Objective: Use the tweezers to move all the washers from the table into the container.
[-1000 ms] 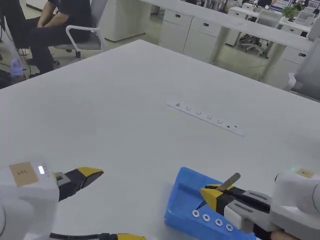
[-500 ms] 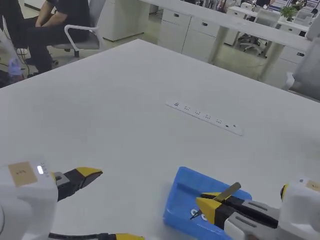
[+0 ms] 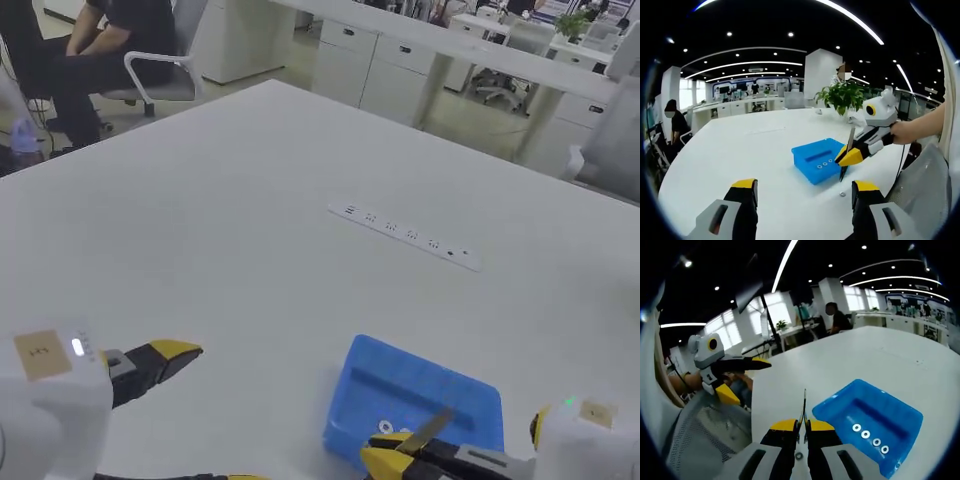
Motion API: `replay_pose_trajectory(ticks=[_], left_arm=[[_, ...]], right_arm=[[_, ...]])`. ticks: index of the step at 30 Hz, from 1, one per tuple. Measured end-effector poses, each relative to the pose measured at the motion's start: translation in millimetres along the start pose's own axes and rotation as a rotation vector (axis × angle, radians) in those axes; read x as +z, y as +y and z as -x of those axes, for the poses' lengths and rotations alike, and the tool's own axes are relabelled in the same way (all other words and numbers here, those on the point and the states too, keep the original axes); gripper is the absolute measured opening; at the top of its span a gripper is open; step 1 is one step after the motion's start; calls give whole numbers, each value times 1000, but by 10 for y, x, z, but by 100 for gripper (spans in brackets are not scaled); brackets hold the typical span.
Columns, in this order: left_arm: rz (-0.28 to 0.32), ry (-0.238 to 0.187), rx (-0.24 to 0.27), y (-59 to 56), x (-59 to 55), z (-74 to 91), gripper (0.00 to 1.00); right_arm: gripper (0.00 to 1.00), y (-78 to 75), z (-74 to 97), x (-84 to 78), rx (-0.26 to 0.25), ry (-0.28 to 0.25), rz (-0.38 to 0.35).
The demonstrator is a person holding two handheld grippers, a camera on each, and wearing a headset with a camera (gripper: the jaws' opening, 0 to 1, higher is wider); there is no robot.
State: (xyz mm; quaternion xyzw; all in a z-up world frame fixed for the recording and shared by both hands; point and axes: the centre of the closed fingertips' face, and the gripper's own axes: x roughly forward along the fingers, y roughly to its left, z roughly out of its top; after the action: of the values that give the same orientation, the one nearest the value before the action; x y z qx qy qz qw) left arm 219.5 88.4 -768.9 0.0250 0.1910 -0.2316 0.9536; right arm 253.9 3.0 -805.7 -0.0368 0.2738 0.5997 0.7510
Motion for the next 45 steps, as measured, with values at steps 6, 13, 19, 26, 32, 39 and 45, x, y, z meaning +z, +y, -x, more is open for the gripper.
replay_pose_trajectory(ticks=[6, 13, 19, 26, 32, 39, 45], left_arm=[[-2, 4, -5, -7, -5, -3, 78], [-3, 7, -7, -12, -9, -5, 78], [-3, 6, -7, -12, -8, -4, 78], [-10, 9, -3, -7, -15, -2, 78], [-11, 7, -1, -7, -12, 2, 77], [-7, -1, 8, 11, 1, 9, 77], [-15, 4, 3, -3, -4, 5, 77]], right_arm=[[4, 41, -79, -196, 21, 51, -22], [4, 67, -111, -313, 24, 88, -18], [4, 119, -122, -348, 34, 103, 24], [4, 377, -160, -408, 98, 156, 275], [4, 447, -207, -432, 94, 187, 384], [4, 536, -214, -497, 108, 221, 493], [3, 514, -202, -486, 99, 226, 498]])
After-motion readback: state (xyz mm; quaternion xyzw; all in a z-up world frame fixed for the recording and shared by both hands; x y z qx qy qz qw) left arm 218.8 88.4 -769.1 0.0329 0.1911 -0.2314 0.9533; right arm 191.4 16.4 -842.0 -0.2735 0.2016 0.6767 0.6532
